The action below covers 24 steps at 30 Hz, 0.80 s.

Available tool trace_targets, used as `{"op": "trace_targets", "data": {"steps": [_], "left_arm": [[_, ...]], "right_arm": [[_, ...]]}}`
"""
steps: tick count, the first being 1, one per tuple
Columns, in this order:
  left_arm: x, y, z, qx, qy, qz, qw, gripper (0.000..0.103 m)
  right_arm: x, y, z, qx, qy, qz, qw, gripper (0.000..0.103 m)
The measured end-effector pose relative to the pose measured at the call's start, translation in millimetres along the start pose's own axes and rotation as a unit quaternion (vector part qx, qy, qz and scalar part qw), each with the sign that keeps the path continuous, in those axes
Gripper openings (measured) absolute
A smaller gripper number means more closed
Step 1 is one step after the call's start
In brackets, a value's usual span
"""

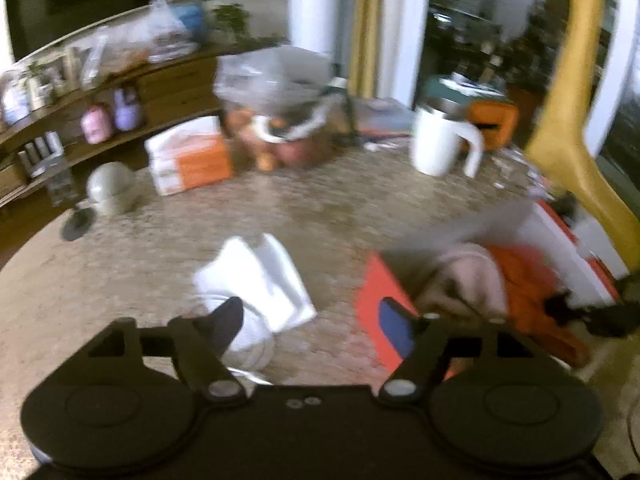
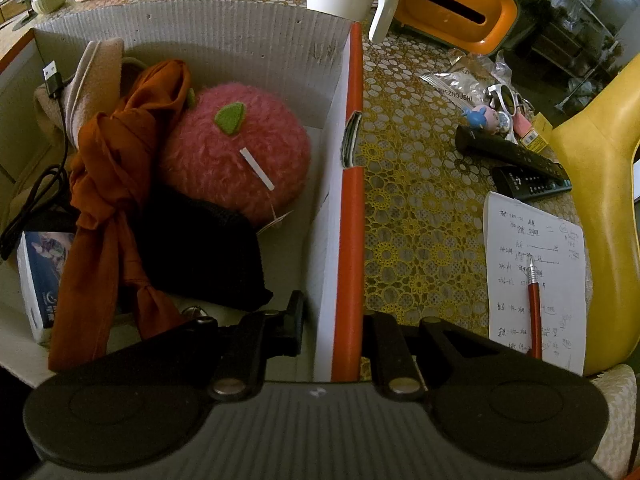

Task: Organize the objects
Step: 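Move the left gripper to the white cable and grasp it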

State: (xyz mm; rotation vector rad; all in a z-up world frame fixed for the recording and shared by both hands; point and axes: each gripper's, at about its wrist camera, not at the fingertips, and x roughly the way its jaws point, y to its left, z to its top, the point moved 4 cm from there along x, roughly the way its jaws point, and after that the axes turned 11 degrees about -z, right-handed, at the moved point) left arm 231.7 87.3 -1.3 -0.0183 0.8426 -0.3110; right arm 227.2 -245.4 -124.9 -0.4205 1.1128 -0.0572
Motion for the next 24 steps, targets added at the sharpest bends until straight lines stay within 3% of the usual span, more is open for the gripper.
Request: {"op": "trace_targets", "data": {"steps": [8, 17, 24], "left_arm": [[18.4, 40.4, -9.8, -0.028, 0.017, 0.065, 0.9973, 0.100], [62.1, 100.2, -33.0, -0.157, 0.074, 0.089, 0.9808, 0.100], [85.2, 116.8, -43.4, -0.202, 0.095, 0.085, 0.9711, 0.091]], "right_arm": [[-0.8, 0.5, -0.3, 0.000, 0.000, 0.000, 1.000, 0.015], [-0.8, 4.9, 0.5, 0.000, 0.001, -0.002, 1.000, 0.015], [-0.6, 1.2, -0.4, 0.000, 0.001, -0.002, 1.000, 0.015]]}}
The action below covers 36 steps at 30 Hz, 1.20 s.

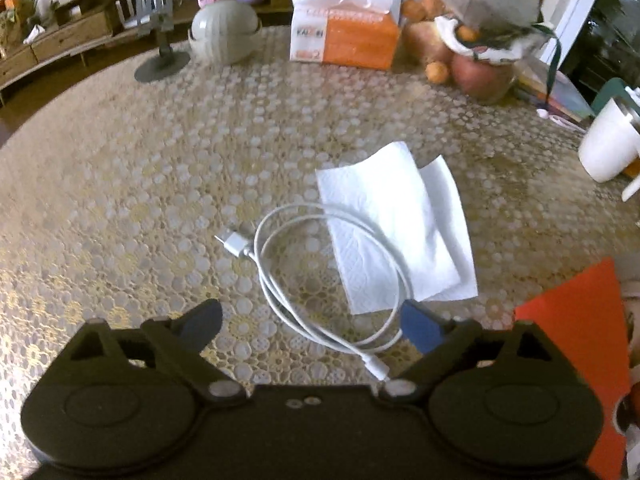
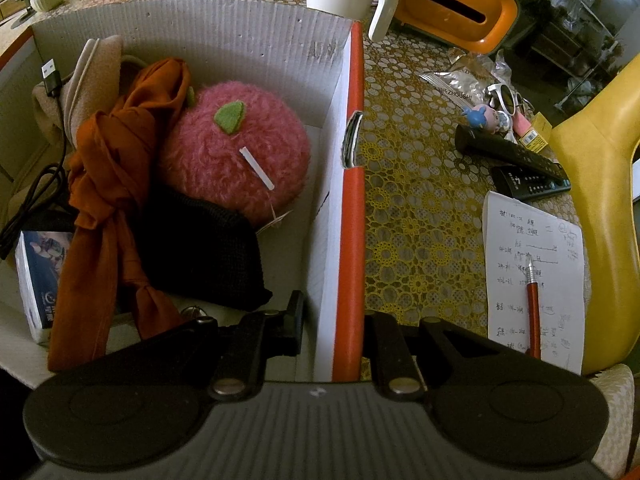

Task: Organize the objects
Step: 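Move the left gripper to the white cable and grasp it, then carry the white cable into the shoebox and open the left gripper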

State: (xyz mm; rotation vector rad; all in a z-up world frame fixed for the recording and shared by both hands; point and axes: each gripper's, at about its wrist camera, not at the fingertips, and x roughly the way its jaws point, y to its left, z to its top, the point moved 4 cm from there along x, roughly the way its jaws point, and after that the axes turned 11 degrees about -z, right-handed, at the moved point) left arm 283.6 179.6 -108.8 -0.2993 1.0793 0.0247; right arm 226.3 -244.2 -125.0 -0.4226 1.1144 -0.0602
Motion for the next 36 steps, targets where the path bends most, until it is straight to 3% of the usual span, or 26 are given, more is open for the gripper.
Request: {"op": "trace_targets", "data": {"steps": [10, 12, 16, 20, 23, 26, 36], "left_arm": [[18.9, 16.8, -0.2, -0.048, 0.007, 0.008, 0.9988, 0.054], [21.1, 17.2, -1.1, -0.050, 0.010, 0.009, 0.9987, 0.044], [22.9, 13.6, -2.0, -0.040, 0.010, 0.023, 0.9989, 0.036], [22.9, 13.2, -0.8, -0.033, 0.007, 0.036, 0.9988, 0.014], [21.6, 14.1, -1.3, -0.033, 0.001, 0.038, 0.9987, 0.011], [14.1, 13.2, 0.2, -0.027, -0.017, 0.044, 0.9985, 0.001], [-36.7, 1.9, 2.8, 0.021, -0.045, 0.012, 0.9987, 0.001]], "right_arm": [[1.6, 1.3, 0.7, 0.000, 0.001, 0.000, 1.000, 0.016], [1.5, 0.6, 0.4, -0.001, 0.001, -0.001, 1.000, 0.016], [0.3, 0.2, 0.3, 0.000, 0.001, -0.001, 1.000, 0.016], [1.8, -0.8, 0.6, 0.000, 0.001, -0.001, 1.000, 0.016], [2.3, -1.1, 1.2, 0.000, 0.001, -0.001, 1.000, 0.016], [3.2, -1.6, 1.5, 0.000, 0.002, -0.001, 1.000, 0.016], [-2.6, 0.4, -2.7, 0.001, 0.000, -0.002, 1.000, 0.016]]}}
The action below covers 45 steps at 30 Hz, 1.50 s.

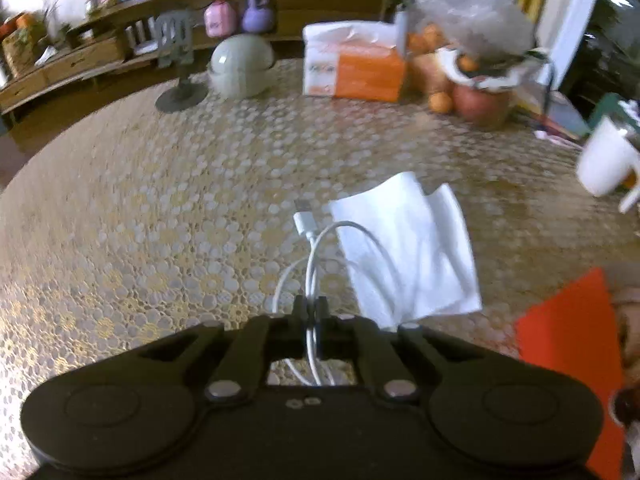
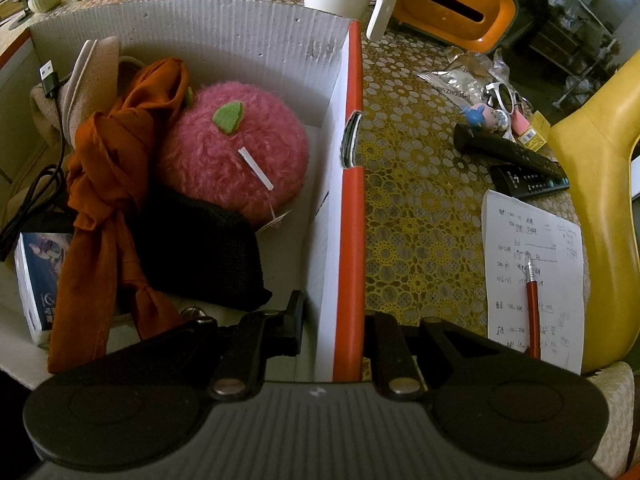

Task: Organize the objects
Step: 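Carry the white cable into the shoebox and open the left gripper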

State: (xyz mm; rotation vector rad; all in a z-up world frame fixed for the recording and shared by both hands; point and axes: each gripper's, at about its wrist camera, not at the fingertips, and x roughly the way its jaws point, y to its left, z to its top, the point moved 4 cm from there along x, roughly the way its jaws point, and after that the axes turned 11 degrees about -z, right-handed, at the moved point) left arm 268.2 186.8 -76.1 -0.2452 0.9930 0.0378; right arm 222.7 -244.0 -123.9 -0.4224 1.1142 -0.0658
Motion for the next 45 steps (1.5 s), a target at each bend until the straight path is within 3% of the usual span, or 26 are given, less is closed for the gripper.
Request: {"op": "trace_targets", "data": {"steps": [13, 17, 24, 35, 45], "left_arm": [[-79.1, -58.8, 1.2, 0.077, -0.038, -0.078, 0.9933, 0.000], [-99.1, -90.0, 2.4, 0.106, -0.049, -0.116, 0.9864, 0.000], [-122.0, -157.0, -4.3, 0.164, -0.058, -0.184, 0.9673, 0.000], [-109.3, -252.4, -29.2, 0.214, -0.030, -0.275, 0.9370, 0.000], [-69.4, -298.9, -60.2, 0.231, 0.029, -0.309, 0.9224, 0.000]], "right_arm": [[0.0, 0.2, -0.4, 0.002, 0.000, 0.001, 1.000, 0.016], [-1.9, 0.8, 0.2, 0.002, 0.000, 0.000, 1.000, 0.016], [-1.8, 0.7, 0.4, 0.003, 0.000, 0.000, 1.000, 0.015], [-3.2, 1.1, 0.2, 0.002, -0.001, 0.000, 1.000, 0.015], [-3.7, 2.7, 0.3, 0.003, -0.002, 0.001, 1.000, 0.015]]}}
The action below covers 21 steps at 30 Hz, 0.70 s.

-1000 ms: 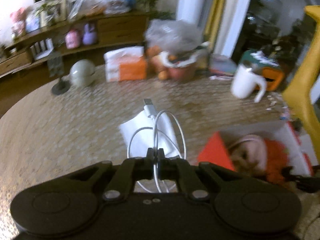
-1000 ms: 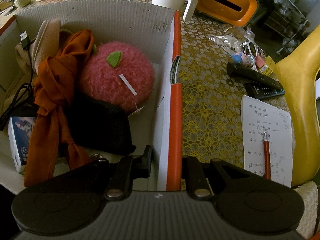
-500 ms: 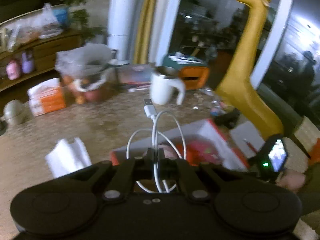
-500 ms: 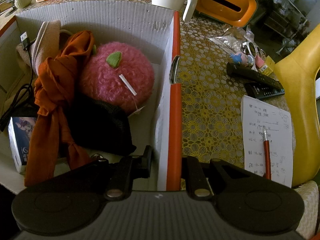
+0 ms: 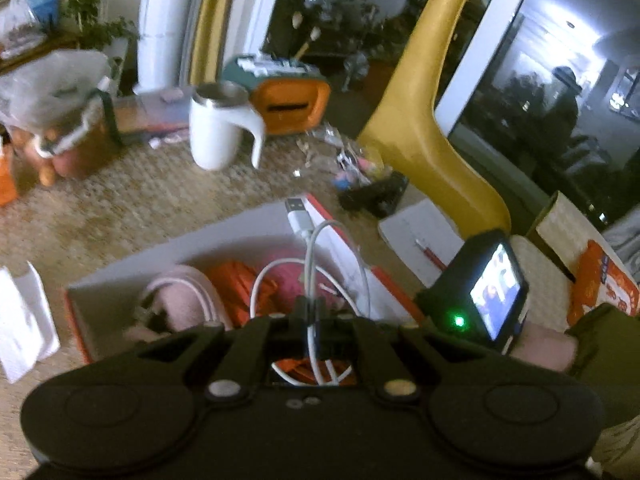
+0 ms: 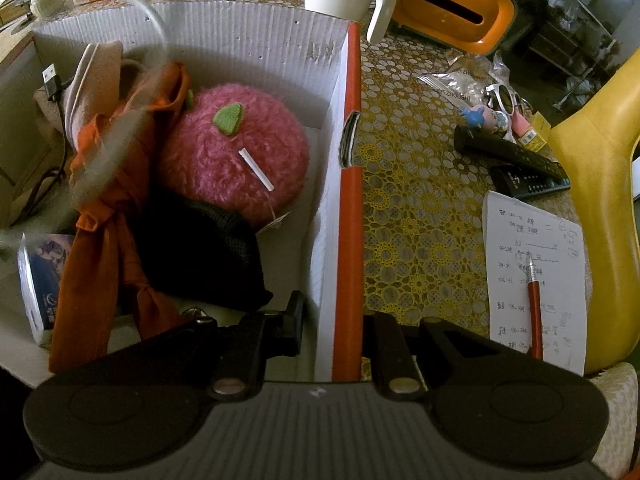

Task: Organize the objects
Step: 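Carry the white cable into the shoebox and open the left gripper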

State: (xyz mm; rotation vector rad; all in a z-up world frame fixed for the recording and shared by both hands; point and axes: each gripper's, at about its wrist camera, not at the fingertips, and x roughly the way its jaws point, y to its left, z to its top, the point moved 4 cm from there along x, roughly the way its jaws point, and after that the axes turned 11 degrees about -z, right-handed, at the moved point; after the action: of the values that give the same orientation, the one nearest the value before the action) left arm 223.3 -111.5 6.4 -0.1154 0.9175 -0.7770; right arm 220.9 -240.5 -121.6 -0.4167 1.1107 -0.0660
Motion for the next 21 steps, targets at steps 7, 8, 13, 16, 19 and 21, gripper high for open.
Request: {"op": "trace_targets", "data": {"steps": [7, 8, 13, 16, 19, 21], "left_arm": [[32.2, 21.1, -15.0, -0.009, 0.027, 0.021, 0.9994, 0.000], [35.4, 23.9, -15.2, -0.004, 0.030, 0.028, 0.9992, 0.000], [49.4, 34.9, -20.9, 0.012, 0.048, 0.059, 0.9970, 0.000], [58.2, 40.7, -23.3, 0.017, 0.059, 0.065, 0.9960, 0.000], [64.6, 42.7, -24.6, 0.024, 0.064, 0.070, 0.9952, 0.000], [67.7, 45.4, -26.2, 0.022, 0.068, 0.074, 0.9947, 0.001]], "right_arm": [[0.8, 0.3, 0.1, 0.000, 0.000, 0.000, 1.000, 0.015], [1.0, 0.2, 0.1, 0.001, 0.000, 0.000, 1.000, 0.015], [1.3, 1.0, 0.9, 0.001, 0.000, -0.001, 1.000, 0.015], [1.7, 0.8, 1.0, 0.001, 0.001, -0.001, 1.000, 0.015], [2.0, 1.2, 1.1, 0.001, 0.001, -0.001, 1.000, 0.015], [2.2, 1.0, 1.1, 0.001, 0.001, -0.001, 1.000, 0.015]]}}
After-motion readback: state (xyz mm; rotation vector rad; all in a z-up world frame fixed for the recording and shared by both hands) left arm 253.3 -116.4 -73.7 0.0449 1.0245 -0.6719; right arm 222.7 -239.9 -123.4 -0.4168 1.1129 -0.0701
